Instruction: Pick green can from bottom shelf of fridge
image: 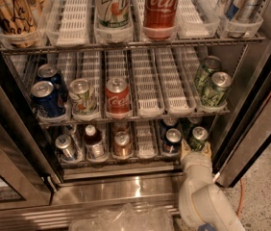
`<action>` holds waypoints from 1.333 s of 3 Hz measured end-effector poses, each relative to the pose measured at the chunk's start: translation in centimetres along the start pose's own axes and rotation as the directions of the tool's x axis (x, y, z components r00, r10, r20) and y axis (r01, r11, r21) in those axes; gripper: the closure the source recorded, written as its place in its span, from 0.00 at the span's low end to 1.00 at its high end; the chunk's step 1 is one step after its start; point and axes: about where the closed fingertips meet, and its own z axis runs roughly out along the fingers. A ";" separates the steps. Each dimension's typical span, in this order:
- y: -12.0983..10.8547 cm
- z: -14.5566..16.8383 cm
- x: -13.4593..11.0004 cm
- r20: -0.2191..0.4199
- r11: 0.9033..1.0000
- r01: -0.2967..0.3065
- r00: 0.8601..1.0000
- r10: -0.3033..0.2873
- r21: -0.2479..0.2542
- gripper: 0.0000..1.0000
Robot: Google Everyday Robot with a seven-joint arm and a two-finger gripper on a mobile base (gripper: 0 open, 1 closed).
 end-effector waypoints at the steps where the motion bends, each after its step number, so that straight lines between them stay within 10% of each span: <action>1: 0.1 0.1 -0.1 0.004 1.000 0.004 1.000 -0.004 0.001 0.43; 4: 0.4 2.7 -1.0 0.005 0.999 -0.005 1.000 0.004 0.048 0.43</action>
Offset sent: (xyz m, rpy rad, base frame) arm 0.0106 -0.0003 0.0015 -0.0008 -0.0004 -0.0171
